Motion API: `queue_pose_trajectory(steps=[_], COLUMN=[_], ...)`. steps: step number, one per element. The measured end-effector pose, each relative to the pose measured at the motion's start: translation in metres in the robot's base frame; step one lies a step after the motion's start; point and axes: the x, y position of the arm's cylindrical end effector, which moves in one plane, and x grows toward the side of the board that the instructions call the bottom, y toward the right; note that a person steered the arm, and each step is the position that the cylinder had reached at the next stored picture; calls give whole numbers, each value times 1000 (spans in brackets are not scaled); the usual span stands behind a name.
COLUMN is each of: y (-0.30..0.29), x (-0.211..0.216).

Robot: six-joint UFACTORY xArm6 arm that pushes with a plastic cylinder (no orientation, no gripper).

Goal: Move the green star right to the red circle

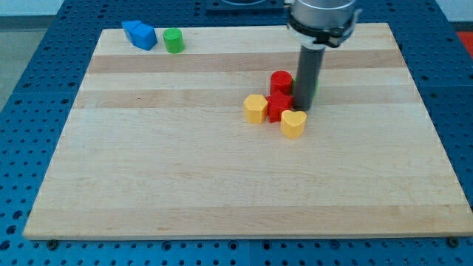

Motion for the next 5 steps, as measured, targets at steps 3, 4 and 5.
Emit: queue_pose_trajectory(steps=[3, 4, 5], y=[6, 1, -15], x=[-14, -46, -76])
